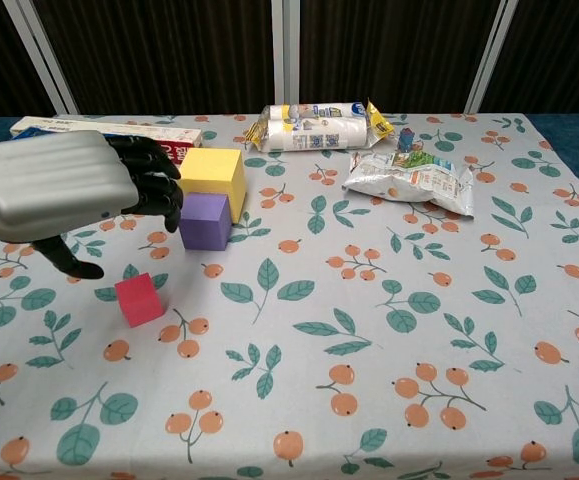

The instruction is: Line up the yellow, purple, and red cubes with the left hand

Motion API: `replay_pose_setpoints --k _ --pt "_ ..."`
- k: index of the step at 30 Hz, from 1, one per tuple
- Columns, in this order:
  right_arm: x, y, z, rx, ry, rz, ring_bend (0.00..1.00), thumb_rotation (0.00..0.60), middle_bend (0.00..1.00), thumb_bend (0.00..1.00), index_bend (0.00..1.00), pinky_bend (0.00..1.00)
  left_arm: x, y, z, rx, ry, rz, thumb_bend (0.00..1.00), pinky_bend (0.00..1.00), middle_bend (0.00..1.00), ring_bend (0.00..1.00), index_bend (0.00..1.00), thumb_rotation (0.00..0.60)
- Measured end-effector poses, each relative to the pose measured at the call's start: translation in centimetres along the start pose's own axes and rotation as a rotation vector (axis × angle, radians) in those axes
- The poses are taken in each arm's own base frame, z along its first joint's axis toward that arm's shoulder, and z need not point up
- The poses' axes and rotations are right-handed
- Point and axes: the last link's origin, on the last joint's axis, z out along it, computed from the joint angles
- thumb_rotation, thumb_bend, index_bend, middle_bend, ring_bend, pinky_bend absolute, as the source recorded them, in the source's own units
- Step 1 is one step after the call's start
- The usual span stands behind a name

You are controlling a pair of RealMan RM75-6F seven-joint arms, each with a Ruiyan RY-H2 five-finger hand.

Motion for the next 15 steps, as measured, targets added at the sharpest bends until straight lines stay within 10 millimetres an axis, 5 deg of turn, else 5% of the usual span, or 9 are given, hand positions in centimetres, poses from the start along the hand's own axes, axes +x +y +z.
replay_pose_setpoints --k 15 --pt "0.0 0.4 -0.1 -0.009 0.001 0.007 0.02 0.6 0.18 0.07 0.08 0.14 -1.9 1.6 -0.2 0.005 -0.074 -0.108 0.16 0.14 0.35 0.17 0.39 0.6"
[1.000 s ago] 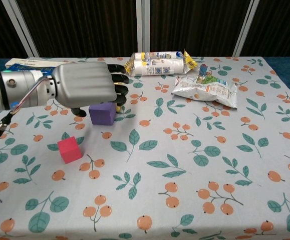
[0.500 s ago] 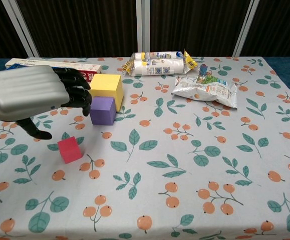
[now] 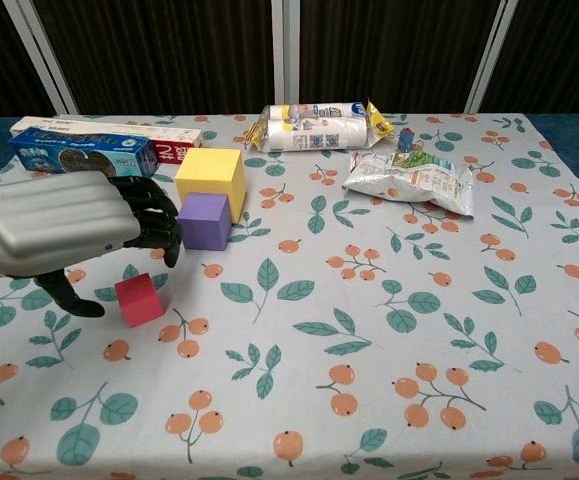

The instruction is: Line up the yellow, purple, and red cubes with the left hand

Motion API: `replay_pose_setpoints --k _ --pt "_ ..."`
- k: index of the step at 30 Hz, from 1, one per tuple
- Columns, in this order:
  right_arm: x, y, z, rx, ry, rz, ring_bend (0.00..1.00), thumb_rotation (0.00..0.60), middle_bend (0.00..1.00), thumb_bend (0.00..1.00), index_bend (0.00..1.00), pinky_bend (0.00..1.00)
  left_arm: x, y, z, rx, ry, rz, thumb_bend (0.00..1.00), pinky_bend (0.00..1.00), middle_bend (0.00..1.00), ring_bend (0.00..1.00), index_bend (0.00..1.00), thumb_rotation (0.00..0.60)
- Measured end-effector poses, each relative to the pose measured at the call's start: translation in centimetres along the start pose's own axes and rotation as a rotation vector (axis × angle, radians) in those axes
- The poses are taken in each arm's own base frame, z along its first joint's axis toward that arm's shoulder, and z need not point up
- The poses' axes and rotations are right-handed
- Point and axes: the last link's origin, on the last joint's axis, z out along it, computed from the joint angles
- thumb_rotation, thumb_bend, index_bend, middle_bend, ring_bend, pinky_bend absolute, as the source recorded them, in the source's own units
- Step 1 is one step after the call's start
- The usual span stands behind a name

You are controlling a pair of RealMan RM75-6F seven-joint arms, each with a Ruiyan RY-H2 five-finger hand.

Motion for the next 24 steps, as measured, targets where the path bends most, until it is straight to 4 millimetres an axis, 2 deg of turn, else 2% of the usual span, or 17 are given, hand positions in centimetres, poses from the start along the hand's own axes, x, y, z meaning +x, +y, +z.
replay_pose_setpoints --k 13,24 --pt "0.1 -0.1 -0.3 -0.003 0.004 -0.003 0.02 0.6 0.18 0.07 0.08 0.14 -1.7 0.2 -0.1 -0.015 -0.008 0.052 0.22 0.14 0.35 0.17 0.43 0.6" --pt "0.3 -0.3 -0.5 -0.002 0.01 -0.008 0.02 0.6 0.18 0.07 0.08 0.14 -1.9 0.1 -0.1 -0.05 0.03 0.091 0.29 0.14 0.36 0.17 0.56 0.6"
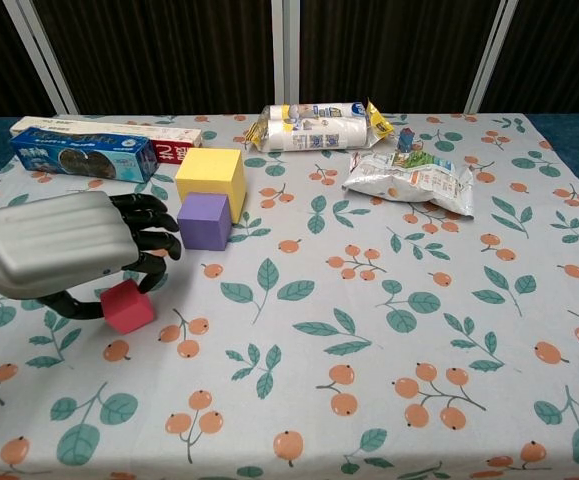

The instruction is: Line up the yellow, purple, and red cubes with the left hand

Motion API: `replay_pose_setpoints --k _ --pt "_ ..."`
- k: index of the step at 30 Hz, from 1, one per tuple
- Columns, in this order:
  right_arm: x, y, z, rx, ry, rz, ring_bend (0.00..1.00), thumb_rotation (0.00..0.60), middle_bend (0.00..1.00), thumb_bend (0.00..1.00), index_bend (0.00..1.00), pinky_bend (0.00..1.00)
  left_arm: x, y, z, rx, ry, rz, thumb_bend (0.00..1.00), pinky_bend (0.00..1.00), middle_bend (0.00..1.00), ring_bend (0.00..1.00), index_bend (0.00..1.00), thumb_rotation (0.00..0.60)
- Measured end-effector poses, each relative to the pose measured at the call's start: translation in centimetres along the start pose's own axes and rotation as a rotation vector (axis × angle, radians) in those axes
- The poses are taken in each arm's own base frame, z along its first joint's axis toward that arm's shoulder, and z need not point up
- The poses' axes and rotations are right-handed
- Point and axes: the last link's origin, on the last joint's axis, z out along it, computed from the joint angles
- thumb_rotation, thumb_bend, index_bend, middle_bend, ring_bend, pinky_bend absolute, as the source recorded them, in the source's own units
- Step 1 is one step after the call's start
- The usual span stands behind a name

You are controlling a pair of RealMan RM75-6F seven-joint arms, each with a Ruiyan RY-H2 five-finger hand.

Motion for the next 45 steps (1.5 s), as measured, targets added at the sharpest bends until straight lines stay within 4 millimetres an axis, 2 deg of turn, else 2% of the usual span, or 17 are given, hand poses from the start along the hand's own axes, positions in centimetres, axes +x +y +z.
replay_pose_setpoints --k 7,17,26,33,45 --pt "0.0 -0.2 -0.3 0.001 0.005 -0.001 0.02 0.6 0.18 0.07 0.08 0.14 1.2 -0.6 0.9 -0.073 0.099 0.085 0.29 0.14 0.33 0.17 0.56 0.6" --pt "0.3 -0.1 -0.6 -0.013 0.012 -0.007 0.02 0.6 0.18 0.07 0.08 0.14 3.1 -1.9 5.2 -0.153 0.172 0.235 0.28 0.14 0.25 0.15 0.56 0.6" --pt "0.2 0.1 -0.8 -0.028 0.011 -0.007 0.02 0.6 0.18 0.07 0.08 0.14 2.9 -2.5 7.6 -0.2 0.147 0.352 0.28 0.14 0.19 0.13 0.56 0.6" --pt "0.1 0.3 -0.7 -0.03 0.008 -0.005 0.02 0.6 0.18 0.07 0.08 0.14 2.2 -2.4 8.2 -0.214 0.113 0.379 0.27 0.14 0.19 0.13 0.54 0.6" --pt "0.2 0.5 -0.9 -0.035 0.011 -0.002 0.02 0.6 0.18 0.07 0.08 0.14 2.3 -2.1 8.1 -0.214 0.105 0.384 0.26 0.14 0.17 0.13 0.43 0.6"
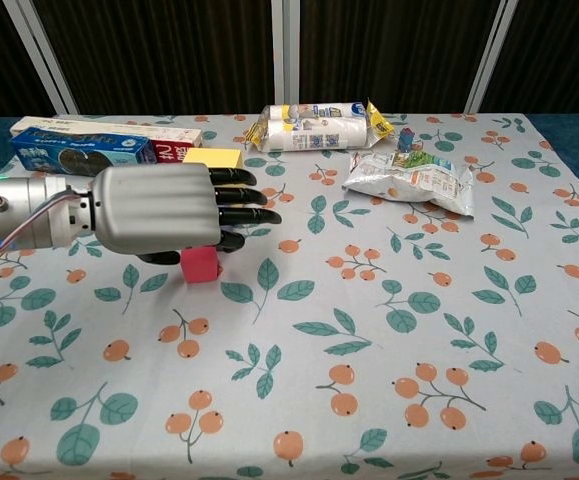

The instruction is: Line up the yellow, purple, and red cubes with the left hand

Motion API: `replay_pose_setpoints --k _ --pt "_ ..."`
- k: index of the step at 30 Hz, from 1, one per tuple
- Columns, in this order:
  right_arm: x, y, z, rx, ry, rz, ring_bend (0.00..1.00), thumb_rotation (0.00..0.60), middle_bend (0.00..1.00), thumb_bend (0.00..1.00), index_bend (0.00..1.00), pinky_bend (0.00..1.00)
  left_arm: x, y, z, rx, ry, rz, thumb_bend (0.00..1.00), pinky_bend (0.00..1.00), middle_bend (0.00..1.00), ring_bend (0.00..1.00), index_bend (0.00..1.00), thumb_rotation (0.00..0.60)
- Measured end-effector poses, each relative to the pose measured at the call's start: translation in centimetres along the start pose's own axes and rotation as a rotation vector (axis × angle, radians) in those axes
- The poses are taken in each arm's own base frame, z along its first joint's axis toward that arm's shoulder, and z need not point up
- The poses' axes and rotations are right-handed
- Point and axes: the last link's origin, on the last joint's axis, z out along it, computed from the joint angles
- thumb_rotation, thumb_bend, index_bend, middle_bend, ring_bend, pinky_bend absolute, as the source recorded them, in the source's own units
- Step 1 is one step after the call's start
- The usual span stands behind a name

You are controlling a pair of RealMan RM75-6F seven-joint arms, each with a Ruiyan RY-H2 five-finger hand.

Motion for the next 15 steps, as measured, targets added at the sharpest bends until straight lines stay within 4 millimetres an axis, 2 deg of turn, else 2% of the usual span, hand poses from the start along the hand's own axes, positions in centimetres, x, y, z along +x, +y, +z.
replay_pose_setpoints --k 4,9,15 --pt "0.1 0.0 0.0 0.004 0.005 0.001 0.02 0.6 0.18 0.07 0.08 0.14 0.2 0.0 -0.4 0.011 0.009 -0.014 0.26 0.14 0.17 0.13 0.42 0.6" --pt "0.2 -0.1 0.1 0.014 0.009 0.002 0.02 0.6 0.18 0.07 0.08 0.14 0.7 -0.1 -1.9 0.04 0.035 -0.06 0.26 0.14 0.17 0.13 0.42 0.6" --pt "0.1 -0.4 0.3 0.026 0.008 0.007 0.02 0.6 0.18 0.07 0.08 0.14 0.8 1.0 -3.7 0.051 0.018 -0.074 0.26 0.13 0.13 0.11 0.42 0.6"
